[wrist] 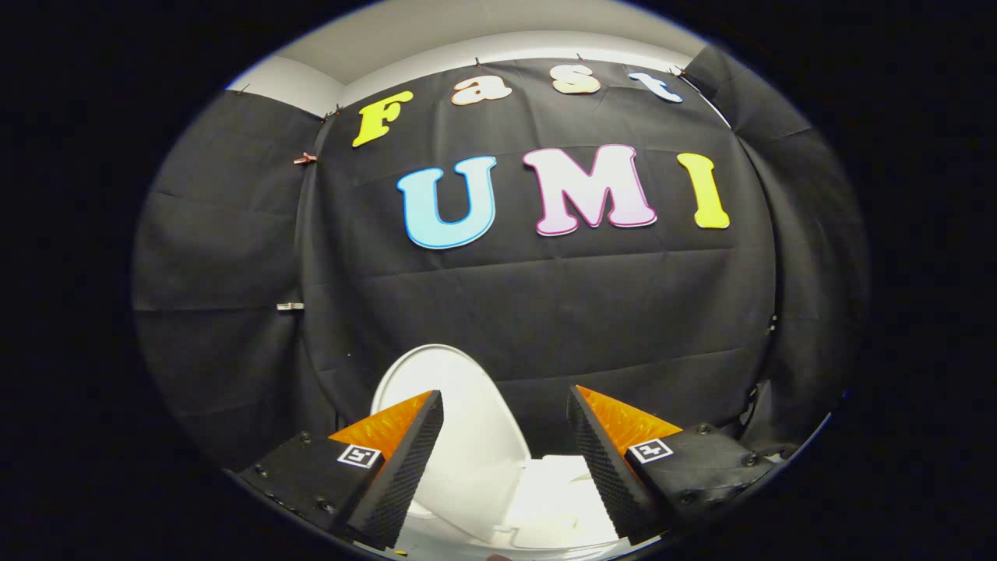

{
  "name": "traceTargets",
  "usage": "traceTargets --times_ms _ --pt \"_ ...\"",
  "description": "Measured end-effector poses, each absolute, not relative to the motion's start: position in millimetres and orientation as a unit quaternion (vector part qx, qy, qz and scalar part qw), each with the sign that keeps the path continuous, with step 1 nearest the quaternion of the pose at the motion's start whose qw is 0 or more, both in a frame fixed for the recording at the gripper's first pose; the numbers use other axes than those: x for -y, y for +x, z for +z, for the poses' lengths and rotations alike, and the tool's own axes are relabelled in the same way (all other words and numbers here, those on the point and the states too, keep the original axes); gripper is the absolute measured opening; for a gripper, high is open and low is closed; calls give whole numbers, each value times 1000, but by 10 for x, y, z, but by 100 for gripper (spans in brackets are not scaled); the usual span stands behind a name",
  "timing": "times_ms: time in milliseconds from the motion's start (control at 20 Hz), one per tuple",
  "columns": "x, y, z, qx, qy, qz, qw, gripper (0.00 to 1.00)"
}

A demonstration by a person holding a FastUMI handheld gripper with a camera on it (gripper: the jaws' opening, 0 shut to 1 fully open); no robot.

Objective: Open the toilet lid.

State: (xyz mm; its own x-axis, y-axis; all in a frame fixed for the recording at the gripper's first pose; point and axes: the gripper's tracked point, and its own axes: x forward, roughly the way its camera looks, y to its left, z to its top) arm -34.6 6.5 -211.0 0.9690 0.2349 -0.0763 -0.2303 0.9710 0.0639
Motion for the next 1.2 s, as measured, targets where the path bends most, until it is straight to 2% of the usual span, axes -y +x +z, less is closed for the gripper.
traceTargets --times_ms 900,1200 --pt "1927 33 -2747 -15 -25 31 999 99" --pt "2089 123 -2981 -33 -15 25 999 99"
